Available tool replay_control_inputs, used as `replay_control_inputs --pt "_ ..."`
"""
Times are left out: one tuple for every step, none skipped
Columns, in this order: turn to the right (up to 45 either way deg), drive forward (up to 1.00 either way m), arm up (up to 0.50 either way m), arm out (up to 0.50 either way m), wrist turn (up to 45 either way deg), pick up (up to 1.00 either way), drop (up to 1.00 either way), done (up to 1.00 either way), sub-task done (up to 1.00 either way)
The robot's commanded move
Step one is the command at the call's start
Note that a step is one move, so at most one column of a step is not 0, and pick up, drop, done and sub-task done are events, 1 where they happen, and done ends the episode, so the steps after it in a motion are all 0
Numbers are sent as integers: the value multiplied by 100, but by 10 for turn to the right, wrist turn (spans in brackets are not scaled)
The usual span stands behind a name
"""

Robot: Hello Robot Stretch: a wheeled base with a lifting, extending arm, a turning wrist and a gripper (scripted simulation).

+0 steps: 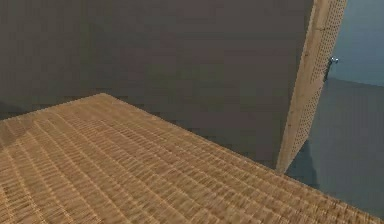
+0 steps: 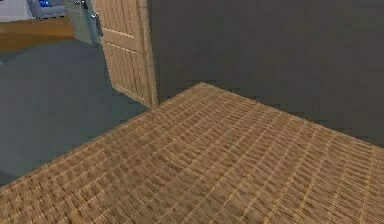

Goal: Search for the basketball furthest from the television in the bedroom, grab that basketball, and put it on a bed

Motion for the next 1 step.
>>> replay_control_inputs --pt "-450 0 0 0 0 0 0 0 0"
